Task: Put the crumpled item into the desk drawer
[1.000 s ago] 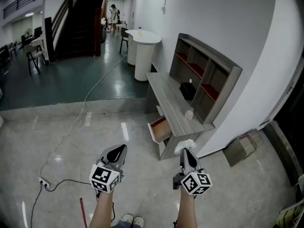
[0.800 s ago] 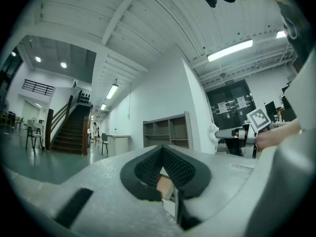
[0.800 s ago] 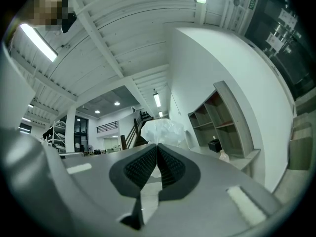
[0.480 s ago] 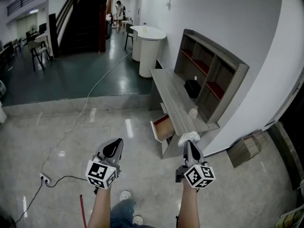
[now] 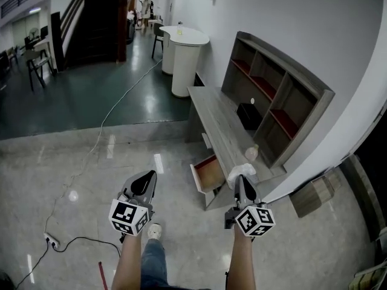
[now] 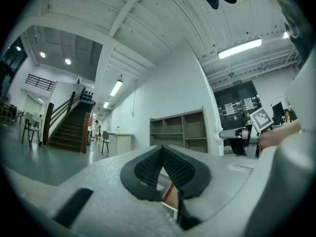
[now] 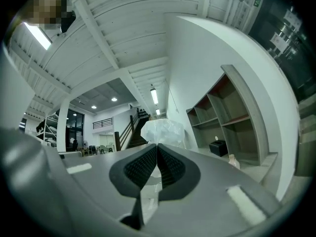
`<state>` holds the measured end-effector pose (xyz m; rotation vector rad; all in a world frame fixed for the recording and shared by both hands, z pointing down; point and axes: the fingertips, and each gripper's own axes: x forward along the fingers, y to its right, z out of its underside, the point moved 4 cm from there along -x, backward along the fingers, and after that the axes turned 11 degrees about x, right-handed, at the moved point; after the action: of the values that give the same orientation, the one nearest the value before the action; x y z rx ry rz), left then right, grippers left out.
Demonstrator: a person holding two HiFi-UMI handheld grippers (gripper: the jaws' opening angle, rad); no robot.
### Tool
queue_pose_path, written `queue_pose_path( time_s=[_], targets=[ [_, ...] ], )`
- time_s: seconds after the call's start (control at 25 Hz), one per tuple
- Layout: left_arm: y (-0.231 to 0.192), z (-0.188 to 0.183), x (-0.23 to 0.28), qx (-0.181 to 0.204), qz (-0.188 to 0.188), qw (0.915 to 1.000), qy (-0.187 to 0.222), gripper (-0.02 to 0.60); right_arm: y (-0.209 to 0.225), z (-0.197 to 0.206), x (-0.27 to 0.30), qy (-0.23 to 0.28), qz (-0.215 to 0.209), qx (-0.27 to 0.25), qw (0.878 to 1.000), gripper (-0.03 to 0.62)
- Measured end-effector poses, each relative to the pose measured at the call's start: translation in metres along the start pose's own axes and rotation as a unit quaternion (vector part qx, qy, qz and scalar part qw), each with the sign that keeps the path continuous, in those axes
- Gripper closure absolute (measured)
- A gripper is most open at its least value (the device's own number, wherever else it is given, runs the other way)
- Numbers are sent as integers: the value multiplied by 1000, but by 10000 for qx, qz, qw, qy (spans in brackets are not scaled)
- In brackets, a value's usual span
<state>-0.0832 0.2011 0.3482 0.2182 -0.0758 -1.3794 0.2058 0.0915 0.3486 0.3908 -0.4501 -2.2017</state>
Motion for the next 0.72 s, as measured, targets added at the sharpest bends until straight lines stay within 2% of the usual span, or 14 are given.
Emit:
queue_pose_path(
  time_s=[0.36, 0.52, 0.72],
  targets=[
    [-117, 44, 160, -159, 576, 9980, -218, 580, 42, 17, 163, -14, 717, 74, 9974, 579],
    [-141, 58, 228, -159, 1029, 9941, -303, 580, 64, 18, 209, 43, 1103, 72, 9939, 579],
    [-147, 82, 275, -263, 1387, 9892, -398, 580, 89, 35, 231, 8, 1522, 109, 9883, 579]
  ],
)
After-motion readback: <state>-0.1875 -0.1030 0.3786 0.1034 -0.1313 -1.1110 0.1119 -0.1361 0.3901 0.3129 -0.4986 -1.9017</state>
